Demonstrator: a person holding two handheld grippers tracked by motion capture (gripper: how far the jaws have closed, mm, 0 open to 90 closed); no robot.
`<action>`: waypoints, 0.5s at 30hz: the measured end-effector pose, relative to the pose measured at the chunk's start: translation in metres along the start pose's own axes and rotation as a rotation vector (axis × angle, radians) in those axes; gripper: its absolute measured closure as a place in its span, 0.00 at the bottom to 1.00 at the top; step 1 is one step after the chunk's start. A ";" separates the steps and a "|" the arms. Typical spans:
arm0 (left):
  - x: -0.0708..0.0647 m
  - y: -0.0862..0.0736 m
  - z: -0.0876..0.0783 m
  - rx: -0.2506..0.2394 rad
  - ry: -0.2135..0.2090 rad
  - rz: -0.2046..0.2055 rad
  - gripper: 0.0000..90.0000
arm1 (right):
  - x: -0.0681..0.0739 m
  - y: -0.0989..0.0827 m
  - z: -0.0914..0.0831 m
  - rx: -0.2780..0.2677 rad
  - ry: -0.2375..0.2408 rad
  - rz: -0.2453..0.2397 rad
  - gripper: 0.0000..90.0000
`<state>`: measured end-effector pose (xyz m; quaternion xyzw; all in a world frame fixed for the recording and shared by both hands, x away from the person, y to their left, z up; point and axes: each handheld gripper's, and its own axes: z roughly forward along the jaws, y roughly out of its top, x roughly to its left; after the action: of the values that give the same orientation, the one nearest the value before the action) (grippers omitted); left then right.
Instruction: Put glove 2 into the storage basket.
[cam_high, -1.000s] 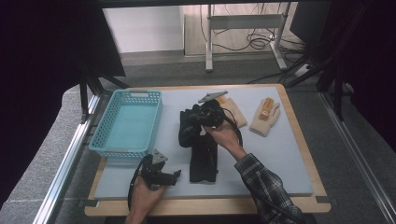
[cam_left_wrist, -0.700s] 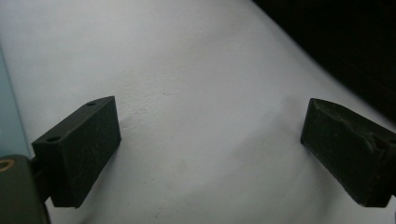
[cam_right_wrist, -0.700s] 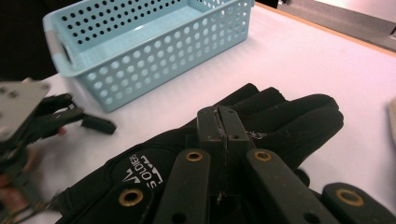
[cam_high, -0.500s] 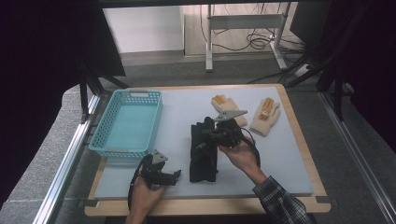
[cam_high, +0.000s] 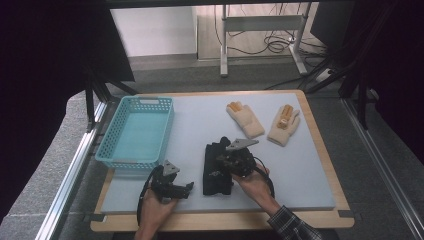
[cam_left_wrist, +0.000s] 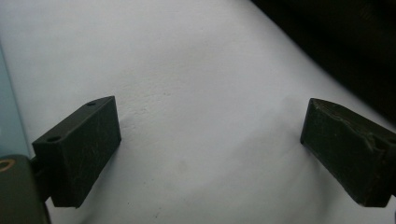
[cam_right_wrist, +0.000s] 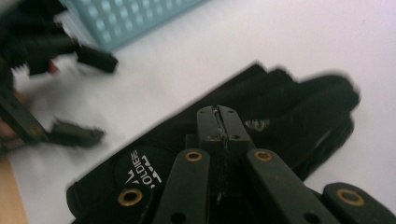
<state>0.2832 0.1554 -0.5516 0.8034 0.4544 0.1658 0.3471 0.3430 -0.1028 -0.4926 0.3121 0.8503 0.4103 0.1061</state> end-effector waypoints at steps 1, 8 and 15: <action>0.000 0.000 0.000 0.004 0.000 0.004 0.06 | 0.000 -0.004 0.002 0.010 -0.001 -0.004 0.97; 0.000 0.000 0.000 0.004 0.000 0.004 0.06 | -0.011 -0.014 -0.001 0.019 -0.005 0.006 0.77; 0.000 0.000 0.000 0.004 0.000 0.004 0.06 | -0.025 -0.015 -0.020 -0.006 0.016 0.003 0.61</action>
<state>0.2831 0.1557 -0.5515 0.8049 0.4532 0.1655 0.3454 0.3471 -0.1386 -0.4932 0.3097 0.8494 0.4156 0.0997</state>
